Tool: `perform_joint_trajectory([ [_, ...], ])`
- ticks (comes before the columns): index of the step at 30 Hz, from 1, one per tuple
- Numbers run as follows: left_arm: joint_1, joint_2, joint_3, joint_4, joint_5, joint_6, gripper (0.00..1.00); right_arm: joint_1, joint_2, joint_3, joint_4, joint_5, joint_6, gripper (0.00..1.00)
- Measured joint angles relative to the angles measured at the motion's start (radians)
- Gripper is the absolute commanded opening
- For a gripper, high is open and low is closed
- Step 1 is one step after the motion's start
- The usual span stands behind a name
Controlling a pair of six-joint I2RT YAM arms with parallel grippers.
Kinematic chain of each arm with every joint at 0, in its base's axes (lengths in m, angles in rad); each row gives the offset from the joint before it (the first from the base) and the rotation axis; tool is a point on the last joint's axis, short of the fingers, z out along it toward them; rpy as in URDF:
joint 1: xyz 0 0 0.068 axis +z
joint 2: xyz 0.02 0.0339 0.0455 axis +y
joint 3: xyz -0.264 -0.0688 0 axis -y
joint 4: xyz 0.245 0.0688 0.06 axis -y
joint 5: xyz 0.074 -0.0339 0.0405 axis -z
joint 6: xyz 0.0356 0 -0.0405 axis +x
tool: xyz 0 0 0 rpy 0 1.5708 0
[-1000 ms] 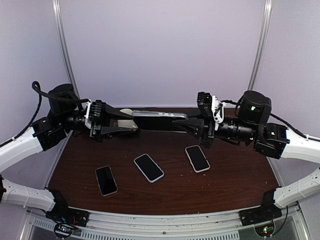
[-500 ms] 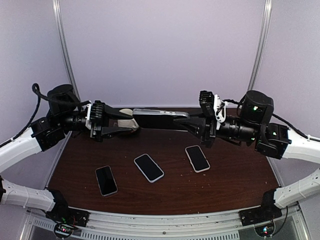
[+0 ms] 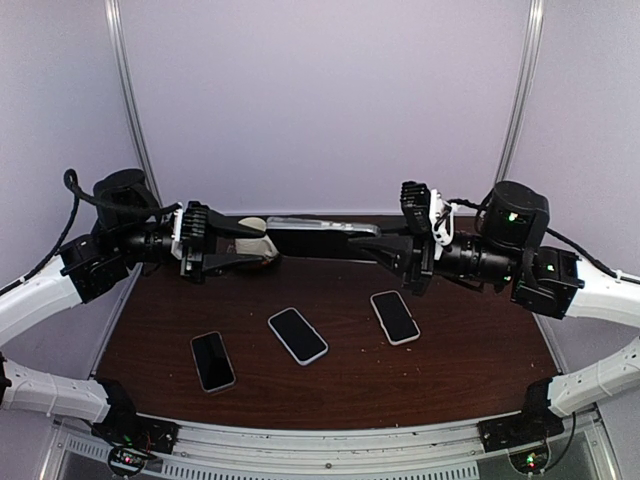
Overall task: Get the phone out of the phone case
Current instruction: Pass from the right arm to the left
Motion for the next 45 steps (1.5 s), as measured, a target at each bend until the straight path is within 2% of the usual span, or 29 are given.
perform_joint_trajectory([
  [45,0.019,0.002,0.000,0.007,0.037,-0.036,0.33,0.009,0.018,-0.002,0.024,-0.027,0.023,0.00],
])
